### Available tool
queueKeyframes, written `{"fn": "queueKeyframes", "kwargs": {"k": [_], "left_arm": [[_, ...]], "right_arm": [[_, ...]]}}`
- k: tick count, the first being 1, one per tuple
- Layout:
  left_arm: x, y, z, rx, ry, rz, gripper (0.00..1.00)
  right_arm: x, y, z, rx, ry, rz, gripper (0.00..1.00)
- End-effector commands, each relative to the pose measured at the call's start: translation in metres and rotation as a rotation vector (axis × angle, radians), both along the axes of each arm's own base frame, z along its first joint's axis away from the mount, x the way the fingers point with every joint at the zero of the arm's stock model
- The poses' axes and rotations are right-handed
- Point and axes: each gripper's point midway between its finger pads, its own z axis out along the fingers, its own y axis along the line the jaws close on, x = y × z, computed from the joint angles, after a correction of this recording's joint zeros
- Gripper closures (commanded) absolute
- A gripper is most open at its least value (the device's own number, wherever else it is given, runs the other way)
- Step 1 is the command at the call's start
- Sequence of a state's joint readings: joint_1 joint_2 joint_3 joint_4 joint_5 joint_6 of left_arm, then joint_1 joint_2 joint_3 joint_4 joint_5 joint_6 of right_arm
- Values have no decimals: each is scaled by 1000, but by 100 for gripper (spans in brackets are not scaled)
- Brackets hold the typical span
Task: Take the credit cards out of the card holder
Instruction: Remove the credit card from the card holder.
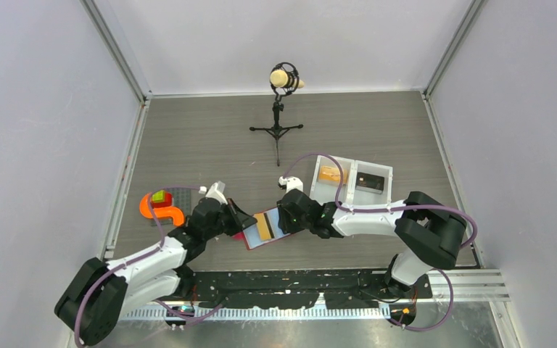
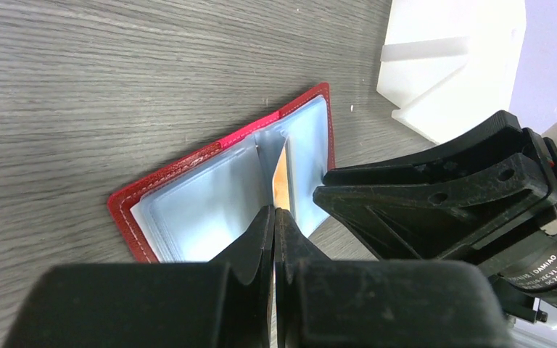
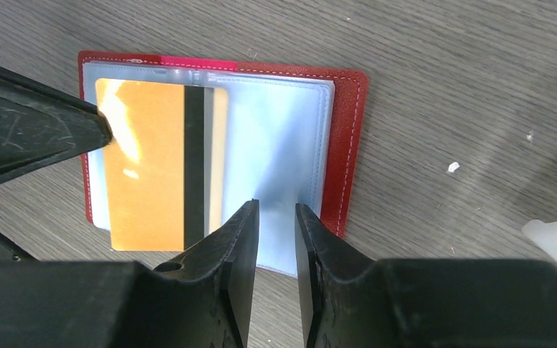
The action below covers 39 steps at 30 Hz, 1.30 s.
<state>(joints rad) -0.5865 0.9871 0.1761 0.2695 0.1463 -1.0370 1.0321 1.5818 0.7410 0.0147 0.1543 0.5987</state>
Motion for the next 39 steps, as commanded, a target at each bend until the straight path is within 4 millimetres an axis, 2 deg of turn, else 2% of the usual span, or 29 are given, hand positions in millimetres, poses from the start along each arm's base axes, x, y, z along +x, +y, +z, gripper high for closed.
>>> {"fn": "queueKeyframes", "kwargs": {"k": [1, 7, 13, 21, 28, 33, 39], "left_arm": [[-1, 9, 2, 50, -15, 4, 100], [-4, 14, 7, 70, -5, 8, 100], [-3, 11, 17, 53, -19, 6, 100], [-2, 5, 26, 10, -19, -2, 100], [-2, 3, 29, -9, -8, 4, 100], [-1, 3, 29, -22, 3, 18, 100], [-1, -3, 32, -58, 20, 14, 100]], "right_arm": [[3, -7, 12, -30, -44, 22, 67], [6, 2, 43, 36, -120, 66, 61], [-5, 32, 68, 156, -177, 168, 49], [-22, 62, 64, 202, -115, 218, 33], [-32, 76, 52, 218, -57, 227, 22], [-27, 77, 43, 165, -54, 196, 21], [-26, 82, 41, 151, -54, 190, 22]]}}
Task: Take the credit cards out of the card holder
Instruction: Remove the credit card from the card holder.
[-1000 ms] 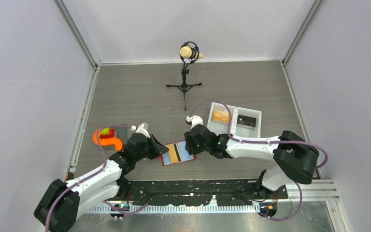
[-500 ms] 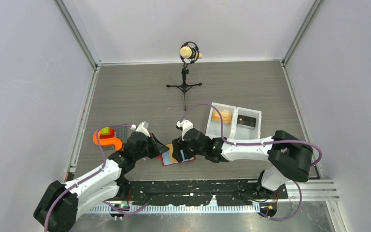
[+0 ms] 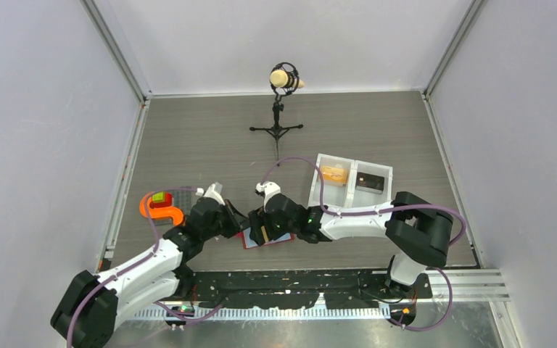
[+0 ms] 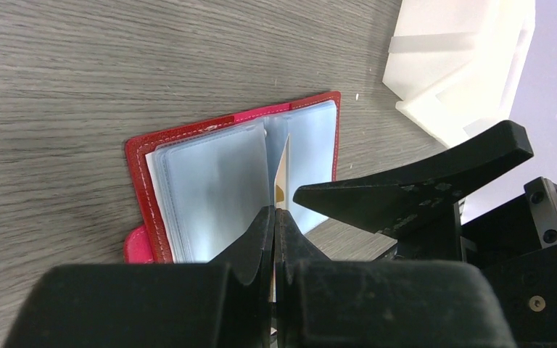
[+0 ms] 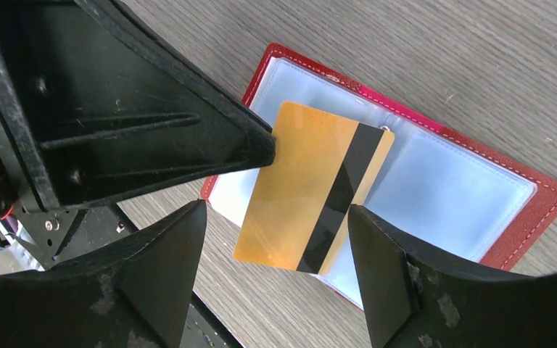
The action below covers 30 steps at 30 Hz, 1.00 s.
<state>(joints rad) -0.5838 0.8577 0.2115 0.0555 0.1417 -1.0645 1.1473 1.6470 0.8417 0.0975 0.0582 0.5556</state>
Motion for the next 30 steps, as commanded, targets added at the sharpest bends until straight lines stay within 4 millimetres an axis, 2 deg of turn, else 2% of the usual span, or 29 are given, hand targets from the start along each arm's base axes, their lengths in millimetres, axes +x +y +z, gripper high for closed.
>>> {"fn": "queueKeyframes", "kwargs": {"k": [1, 5, 9, 16, 20, 22, 27, 30], "left_arm": [[10, -13, 25, -77, -34, -7, 100], [10, -17, 28, -99, -27, -18, 100], [10, -21, 30, -119, -32, -31, 95], [10, -26, 36, -149, -64, -56, 89], [10, -26, 37, -153, -67, -61, 88], [10, -26, 36, -147, -68, -61, 86], [12, -21, 34, -91, -71, -61, 82], [13, -13, 39, -45, -92, -45, 76]], "right_arm": [[9, 15, 16, 32, -30, -30, 22], [10, 13, 12, 9, -26, -44, 28], [9, 12, 10, 6, -23, -48, 35], [10, 7, 9, -6, -29, -58, 40], [12, 2, 9, -19, -34, -77, 46], [14, -1, 11, -30, -44, -91, 51], [20, -10, 15, -45, -75, -122, 75], [21, -11, 20, -37, -86, -128, 89]]}}
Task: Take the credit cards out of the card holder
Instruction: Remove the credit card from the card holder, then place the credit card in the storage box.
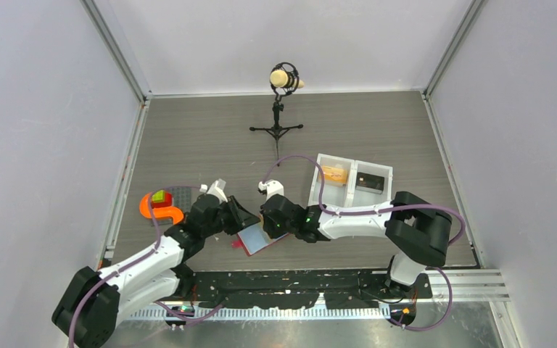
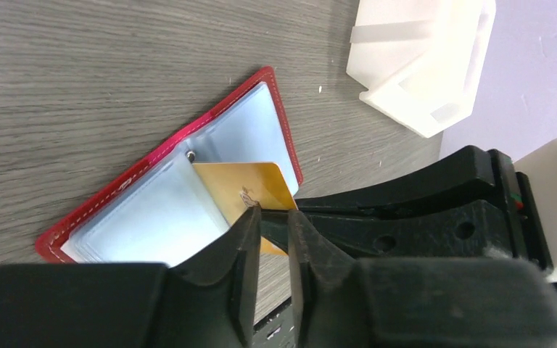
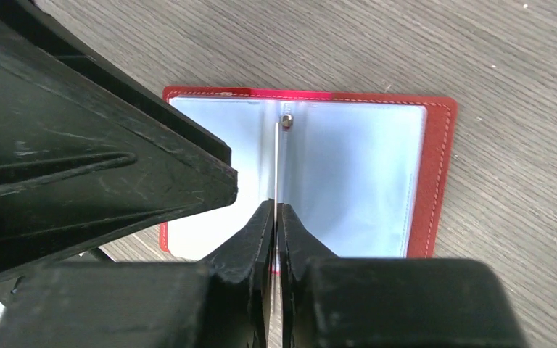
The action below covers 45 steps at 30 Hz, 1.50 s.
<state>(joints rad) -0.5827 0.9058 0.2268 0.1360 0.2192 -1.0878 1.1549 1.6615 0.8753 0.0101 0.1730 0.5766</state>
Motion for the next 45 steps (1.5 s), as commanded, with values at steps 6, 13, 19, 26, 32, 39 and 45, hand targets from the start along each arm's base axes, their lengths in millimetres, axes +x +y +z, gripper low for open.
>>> {"fn": "queueKeyframes", "kwargs": {"k": [6, 13, 19, 26, 32, 39, 45], "left_arm": [[9, 17, 39, 72, -141, 36, 58], [0, 25, 70, 91, -263, -8, 50], [-17, 7, 96, -34, -366, -136, 45], [-27, -22, 133, -270, -437, -252, 42], [-26, -34, 148, -346, -469, -289, 41], [-29, -49, 147, -384, -464, -332, 44], [-29, -52, 145, -401, -461, -338, 77]], "right_arm": [[8, -7, 42, 55, -71, -44, 95], [14, -25, 84, 163, -94, -22, 95], [20, -54, 124, 387, -78, -64, 95], [5, -56, 170, 681, -52, -58, 94], [-3, -54, 188, 848, -24, -57, 95], [-9, -49, 191, 942, 17, -32, 95], [-12, -47, 184, 949, 36, -7, 93]]}}
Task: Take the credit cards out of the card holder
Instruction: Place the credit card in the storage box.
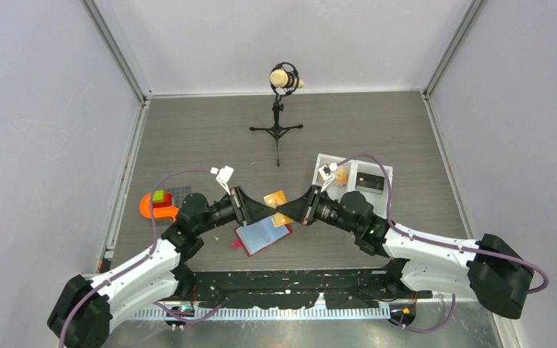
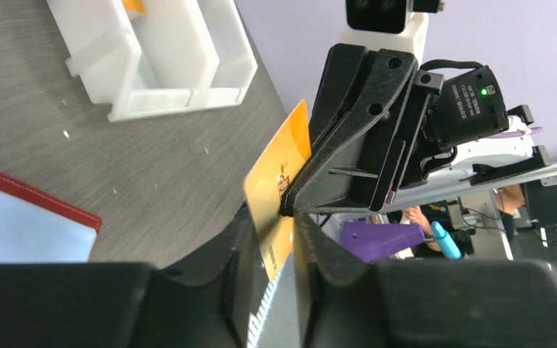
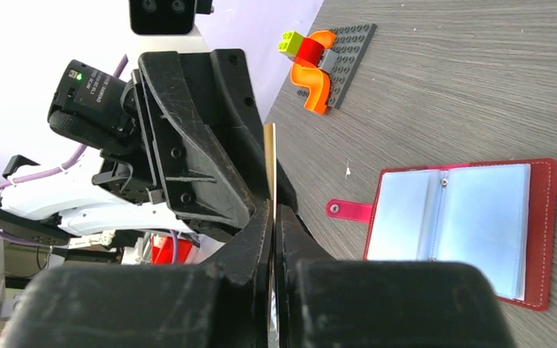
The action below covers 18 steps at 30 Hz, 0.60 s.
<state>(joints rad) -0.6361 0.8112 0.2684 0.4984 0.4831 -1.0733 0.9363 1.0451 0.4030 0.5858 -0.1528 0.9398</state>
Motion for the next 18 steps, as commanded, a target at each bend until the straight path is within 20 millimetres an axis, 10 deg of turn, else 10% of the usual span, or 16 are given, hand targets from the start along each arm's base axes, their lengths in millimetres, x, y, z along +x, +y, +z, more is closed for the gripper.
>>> {"fn": "queueKeyframes", "kwargs": {"k": [1, 3, 18], "left_arm": [[-4, -2, 19, -72, -81, -24, 86], [-4, -2, 18, -73, -83, -23, 100], [-26, -2, 1, 22, -109, -140, 100]], "right_arm": [[-3, 3, 22, 97, -37, 38, 91], [-3, 1, 17, 86, -41, 43, 85], [6, -36, 21, -130, -213, 255, 50]]}}
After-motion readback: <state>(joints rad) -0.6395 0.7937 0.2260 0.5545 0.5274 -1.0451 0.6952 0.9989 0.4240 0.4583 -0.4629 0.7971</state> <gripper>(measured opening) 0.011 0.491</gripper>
